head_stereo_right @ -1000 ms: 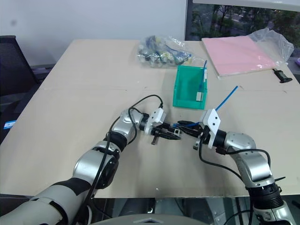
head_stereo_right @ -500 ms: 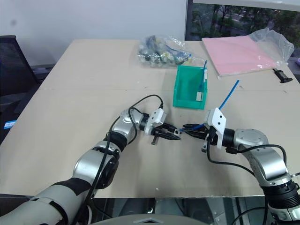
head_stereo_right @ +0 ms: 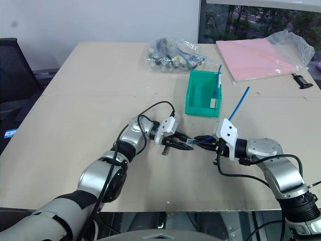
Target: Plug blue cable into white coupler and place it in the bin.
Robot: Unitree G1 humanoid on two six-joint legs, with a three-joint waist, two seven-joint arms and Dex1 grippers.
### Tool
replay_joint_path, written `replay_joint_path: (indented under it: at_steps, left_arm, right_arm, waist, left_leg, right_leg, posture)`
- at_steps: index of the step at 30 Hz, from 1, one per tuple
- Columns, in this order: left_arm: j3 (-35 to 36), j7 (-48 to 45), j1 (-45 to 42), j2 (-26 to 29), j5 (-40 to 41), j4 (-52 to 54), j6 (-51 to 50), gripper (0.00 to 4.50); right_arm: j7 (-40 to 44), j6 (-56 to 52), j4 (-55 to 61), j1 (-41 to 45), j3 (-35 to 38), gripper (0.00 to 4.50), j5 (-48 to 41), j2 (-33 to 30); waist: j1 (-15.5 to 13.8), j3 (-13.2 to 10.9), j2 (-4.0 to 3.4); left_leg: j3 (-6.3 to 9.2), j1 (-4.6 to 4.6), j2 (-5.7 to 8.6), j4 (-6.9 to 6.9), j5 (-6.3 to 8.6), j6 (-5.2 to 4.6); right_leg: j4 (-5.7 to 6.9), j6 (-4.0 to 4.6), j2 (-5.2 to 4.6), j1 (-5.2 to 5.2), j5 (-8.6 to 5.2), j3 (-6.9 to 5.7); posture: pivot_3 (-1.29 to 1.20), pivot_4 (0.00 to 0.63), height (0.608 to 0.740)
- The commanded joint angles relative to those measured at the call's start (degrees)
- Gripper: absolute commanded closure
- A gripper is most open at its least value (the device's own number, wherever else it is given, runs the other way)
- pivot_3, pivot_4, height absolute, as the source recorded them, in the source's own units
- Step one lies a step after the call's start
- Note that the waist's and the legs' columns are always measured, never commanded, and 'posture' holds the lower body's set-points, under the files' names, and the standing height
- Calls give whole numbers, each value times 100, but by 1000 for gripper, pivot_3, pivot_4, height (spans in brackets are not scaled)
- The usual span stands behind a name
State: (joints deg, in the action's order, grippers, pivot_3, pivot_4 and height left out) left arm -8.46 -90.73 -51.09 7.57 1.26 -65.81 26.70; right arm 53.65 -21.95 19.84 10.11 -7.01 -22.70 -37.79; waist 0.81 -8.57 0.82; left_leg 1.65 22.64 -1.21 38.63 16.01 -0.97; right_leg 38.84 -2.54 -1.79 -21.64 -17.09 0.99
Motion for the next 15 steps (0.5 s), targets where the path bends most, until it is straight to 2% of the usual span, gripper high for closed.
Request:
replay_joint_path:
  at_steps: [1,15]
  left_arm:
    - [-114,16,46,57,-133,23,60,3939]
    - [-257,192,-1,158,-231,33,148,3939]
  right_arm:
    - [37,18,2,88,0,4500,81,-46]
    - [59,-229,136,193,7,4500,96,-85]
  waist:
    - [0,0,0]
    - [-3,0,0]
  left_leg:
    - [0,0,0,0,0,0]
    - [1,0,1,4,0,0]
  right_leg:
    - [0,0,0,0,0,0]
    - [1,0,-1,2,0,-1]
  posture:
    - [0,150,740]
    - [0,150,740]
